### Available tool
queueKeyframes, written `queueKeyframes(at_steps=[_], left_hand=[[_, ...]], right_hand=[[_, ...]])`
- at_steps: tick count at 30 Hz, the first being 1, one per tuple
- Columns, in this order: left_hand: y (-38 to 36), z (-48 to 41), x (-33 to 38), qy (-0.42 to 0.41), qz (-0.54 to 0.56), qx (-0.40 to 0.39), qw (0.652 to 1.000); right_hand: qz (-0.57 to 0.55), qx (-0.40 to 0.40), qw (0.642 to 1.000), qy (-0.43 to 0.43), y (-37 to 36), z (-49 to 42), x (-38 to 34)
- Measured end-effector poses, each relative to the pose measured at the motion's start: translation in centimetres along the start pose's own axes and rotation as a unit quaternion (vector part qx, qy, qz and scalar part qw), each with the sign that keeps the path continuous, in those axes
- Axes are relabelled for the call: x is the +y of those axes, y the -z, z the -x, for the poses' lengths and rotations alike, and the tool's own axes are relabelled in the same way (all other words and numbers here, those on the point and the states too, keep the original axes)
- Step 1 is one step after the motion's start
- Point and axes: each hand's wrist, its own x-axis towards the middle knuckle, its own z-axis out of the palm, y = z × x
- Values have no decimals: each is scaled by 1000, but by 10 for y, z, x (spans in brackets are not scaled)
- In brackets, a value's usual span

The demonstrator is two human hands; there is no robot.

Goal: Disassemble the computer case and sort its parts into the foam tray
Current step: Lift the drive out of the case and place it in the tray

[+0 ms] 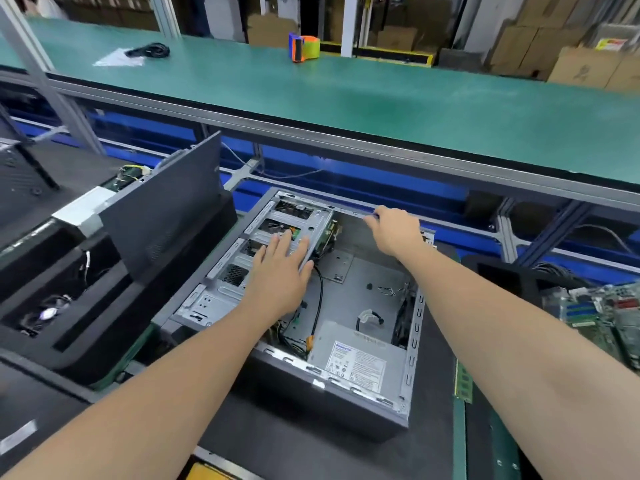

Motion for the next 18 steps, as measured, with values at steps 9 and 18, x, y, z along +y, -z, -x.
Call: queueKeyframes(at_steps=[9, 18], left_hand=[[6, -32, 0, -125, 22, -72, 989], [7, -55, 22, -295, -19, -80, 952]], right_hand=[[46, 0, 994, -96, 12, 48, 37], [151, 3, 973, -174, 27, 157, 45]])
